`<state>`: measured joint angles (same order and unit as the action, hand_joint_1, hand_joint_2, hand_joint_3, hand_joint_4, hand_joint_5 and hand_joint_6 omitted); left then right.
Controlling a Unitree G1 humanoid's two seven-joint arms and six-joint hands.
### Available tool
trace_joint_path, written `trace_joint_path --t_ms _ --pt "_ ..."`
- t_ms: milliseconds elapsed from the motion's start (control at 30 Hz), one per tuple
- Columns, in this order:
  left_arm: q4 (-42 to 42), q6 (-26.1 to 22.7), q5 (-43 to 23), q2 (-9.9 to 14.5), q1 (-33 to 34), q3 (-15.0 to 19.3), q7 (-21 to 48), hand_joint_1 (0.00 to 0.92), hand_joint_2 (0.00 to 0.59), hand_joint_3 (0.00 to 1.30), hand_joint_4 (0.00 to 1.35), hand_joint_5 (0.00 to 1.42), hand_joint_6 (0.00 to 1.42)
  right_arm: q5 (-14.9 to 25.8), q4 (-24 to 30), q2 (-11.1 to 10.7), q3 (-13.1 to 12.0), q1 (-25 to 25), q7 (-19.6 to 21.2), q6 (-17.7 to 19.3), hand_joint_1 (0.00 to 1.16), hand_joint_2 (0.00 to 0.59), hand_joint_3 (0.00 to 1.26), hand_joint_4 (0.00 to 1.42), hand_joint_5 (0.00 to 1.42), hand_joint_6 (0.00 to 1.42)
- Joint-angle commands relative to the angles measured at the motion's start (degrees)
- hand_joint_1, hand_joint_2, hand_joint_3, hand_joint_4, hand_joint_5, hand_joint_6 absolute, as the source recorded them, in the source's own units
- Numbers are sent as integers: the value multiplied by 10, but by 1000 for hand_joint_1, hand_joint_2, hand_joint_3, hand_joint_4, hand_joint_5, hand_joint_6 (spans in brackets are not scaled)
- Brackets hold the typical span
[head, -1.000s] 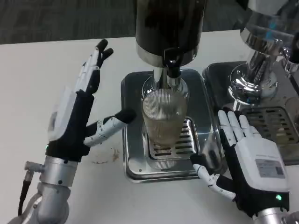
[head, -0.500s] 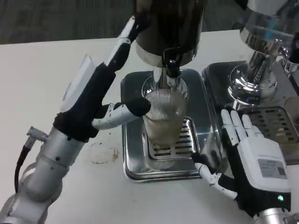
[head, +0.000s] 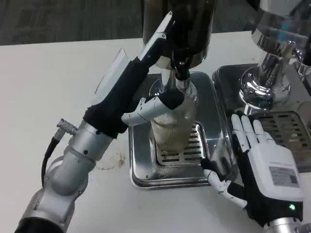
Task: Grasp the cup under the faucet to collect the drink, then remove the cup.
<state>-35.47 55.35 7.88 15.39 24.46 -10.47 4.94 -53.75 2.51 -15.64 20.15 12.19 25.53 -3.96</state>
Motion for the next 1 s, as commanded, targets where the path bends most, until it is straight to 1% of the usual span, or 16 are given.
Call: trace_joint_path --t_ms 33,133,267,433,600,767,867,1000 --pt "16 13 17 -5 -5 -2 12 0 97 0 0 137 103 -1 6 4 -5 9 11 -6 247 341 0 0 0 97" --pt "25 17 18 -7 -19 -3 20 0 98 4 0 152 120 1 4 4 -5 8 10 -5 248 344 0 0 0 97" --pt "47 20 19 -6 -37 -6 31 0 105 43 0 205 157 4 1 4 -4 4 7 -2 248 346 0 0 0 97" --pt "60 18 37 0 -45 -6 36 0 115 94 0 243 195 9 -1 2 -4 1 2 1 248 347 0 0 0 97" --pt "85 33 118 20 -49 -3 10 0 121 112 0 260 203 15 -2 -2 -4 -1 1 3 258 342 0 0 0 106" --pt "111 36 209 39 -54 -2 -35 0 122 115 0 266 218 22 -5 -3 -4 -4 3 8 264 341 0 0 0 110" --pt "114 33 236 46 -56 -8 -59 0 122 115 0 268 219 24 -6 -3 -4 -5 3 9 265 341 0 0 0 111" --pt "110 32 240 51 -58 -14 -77 0 123 118 0 269 221 29 -7 -3 -5 -5 3 14 270 340 0 0 0 124"
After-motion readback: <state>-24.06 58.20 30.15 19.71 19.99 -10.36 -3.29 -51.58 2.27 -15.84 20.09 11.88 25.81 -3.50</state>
